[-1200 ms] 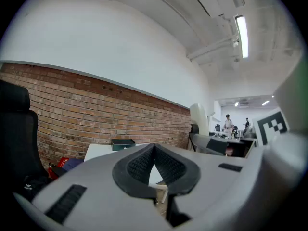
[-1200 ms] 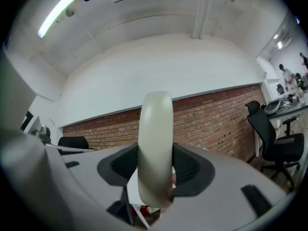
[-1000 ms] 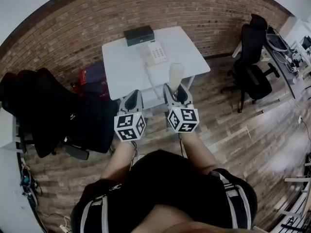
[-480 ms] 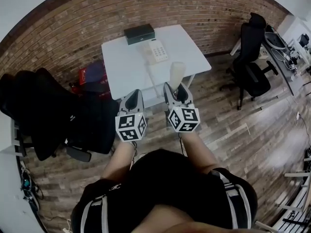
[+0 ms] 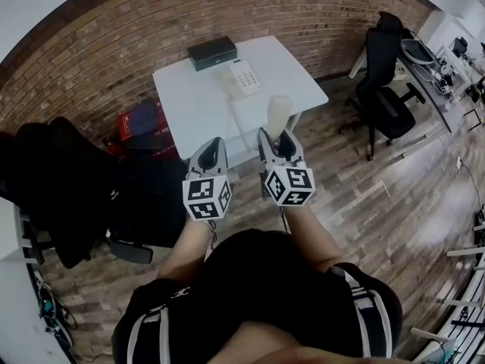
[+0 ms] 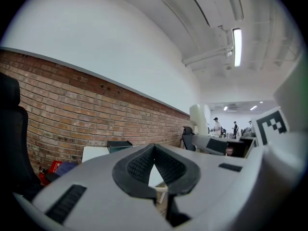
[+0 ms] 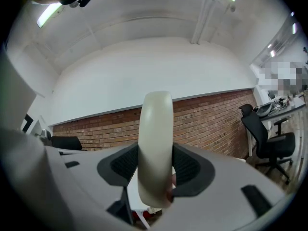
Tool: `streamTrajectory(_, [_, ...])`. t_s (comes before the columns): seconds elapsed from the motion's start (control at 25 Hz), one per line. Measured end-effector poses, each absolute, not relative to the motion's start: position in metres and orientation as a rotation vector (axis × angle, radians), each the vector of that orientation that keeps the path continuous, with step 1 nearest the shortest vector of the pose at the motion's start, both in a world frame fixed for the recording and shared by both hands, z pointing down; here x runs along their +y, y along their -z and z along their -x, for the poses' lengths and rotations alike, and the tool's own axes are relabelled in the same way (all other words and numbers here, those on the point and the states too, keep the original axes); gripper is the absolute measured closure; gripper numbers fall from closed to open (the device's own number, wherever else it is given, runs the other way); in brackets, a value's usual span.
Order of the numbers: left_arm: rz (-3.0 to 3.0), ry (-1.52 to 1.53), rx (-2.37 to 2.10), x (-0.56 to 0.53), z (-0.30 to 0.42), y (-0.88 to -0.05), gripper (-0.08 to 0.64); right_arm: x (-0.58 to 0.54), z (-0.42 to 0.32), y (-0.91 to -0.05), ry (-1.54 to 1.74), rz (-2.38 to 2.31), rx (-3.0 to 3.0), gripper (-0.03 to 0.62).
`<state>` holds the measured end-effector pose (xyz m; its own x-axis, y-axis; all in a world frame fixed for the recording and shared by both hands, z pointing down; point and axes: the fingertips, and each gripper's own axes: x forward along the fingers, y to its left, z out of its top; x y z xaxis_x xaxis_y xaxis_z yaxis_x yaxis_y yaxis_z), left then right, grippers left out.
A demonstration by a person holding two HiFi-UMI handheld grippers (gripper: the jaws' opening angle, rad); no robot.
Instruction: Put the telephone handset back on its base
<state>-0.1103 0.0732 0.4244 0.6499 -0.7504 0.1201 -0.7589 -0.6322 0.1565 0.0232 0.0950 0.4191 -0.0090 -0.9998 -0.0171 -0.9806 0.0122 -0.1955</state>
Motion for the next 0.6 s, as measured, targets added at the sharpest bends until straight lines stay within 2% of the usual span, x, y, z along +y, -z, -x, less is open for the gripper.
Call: streamTrajectory(0.6, [-2.661, -0.075, -1.223, 0.06, 0.129, -0.441, 0.558, 0.08, -0.005, -0.42, 0.181, 2.087, 2.136, 0.391])
